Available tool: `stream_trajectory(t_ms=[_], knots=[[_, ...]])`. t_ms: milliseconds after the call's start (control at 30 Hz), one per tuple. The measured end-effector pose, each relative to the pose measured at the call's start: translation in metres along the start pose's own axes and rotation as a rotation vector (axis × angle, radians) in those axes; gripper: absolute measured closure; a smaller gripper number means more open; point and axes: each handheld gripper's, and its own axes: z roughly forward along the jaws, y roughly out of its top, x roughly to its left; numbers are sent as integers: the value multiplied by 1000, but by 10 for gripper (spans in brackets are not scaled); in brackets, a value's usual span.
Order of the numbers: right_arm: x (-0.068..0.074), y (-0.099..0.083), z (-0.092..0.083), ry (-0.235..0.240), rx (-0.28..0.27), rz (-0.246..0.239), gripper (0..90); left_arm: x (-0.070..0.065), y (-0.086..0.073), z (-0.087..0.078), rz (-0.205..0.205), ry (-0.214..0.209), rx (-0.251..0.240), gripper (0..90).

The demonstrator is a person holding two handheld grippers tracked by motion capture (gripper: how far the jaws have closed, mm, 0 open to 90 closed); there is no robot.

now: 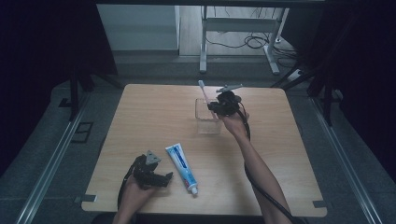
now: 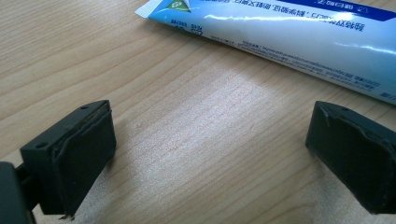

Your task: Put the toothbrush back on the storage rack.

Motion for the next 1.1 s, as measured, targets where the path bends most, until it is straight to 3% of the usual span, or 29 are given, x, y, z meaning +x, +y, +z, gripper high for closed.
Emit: stream_trajectory(t_ms=[533,1100], knots=[[-2,-9,12,-7,66,-20,780,0,0,0,3,-2,4,18],[-6,-10,16,25,123,-50,779,0,0,0,8,-1,5,18]])
